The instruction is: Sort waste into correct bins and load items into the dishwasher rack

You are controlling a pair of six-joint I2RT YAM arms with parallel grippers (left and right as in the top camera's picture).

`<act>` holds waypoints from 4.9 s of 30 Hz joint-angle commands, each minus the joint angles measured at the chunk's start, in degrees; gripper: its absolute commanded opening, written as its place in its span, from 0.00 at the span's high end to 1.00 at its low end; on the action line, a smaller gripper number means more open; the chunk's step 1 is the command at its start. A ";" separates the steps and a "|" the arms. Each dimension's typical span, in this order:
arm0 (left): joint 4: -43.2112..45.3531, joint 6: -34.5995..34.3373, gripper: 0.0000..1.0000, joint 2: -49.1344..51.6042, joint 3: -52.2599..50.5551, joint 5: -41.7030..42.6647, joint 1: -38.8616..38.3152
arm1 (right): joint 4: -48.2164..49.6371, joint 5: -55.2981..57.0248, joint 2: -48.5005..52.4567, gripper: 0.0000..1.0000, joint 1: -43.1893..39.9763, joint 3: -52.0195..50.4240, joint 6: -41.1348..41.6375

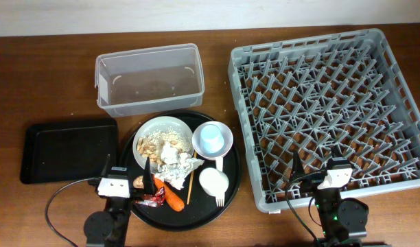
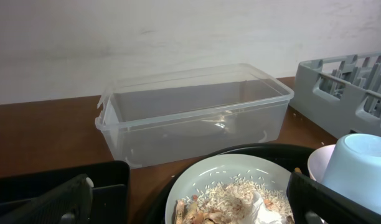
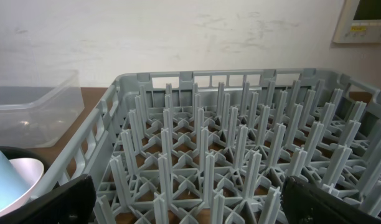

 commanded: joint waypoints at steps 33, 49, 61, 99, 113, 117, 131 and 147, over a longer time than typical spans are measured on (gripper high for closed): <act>-0.20 0.22 0.01 -0.28 -0.22 0.46 0.37 | -0.35 0.50 -0.22 0.02 0.20 -0.28 -0.33; -0.20 0.22 0.01 -0.28 -0.22 0.46 0.37 | -0.35 0.44 -0.22 0.02 0.20 -0.28 -0.31; -8.22 0.09 0.01 0.07 5.88 0.24 0.37 | -4.66 -2.14 -0.22 0.02 0.20 5.05 0.13; -55.56 -3.67 0.01 84.13 61.88 13.11 -9.25 | -60.74 -5.35 54.86 0.02 0.09 56.11 8.98; -51.87 -3.69 0.70 99.23 61.88 13.14 -13.81 | -60.72 -5.31 54.86 0.02 0.09 56.11 8.98; -51.47 -3.69 0.99 99.23 61.88 13.09 -15.78 | -60.72 -5.33 54.86 0.02 0.09 56.11 8.98; -51.58 -3.69 0.99 89.94 79.12 -3.80 -13.75 | -60.50 -5.29 54.86 0.02 0.09 56.11 8.94; -20.57 -3.69 0.38 103.80 79.10 -6.45 -5.20 | -60.54 -5.31 54.86 0.02 0.09 56.11 8.94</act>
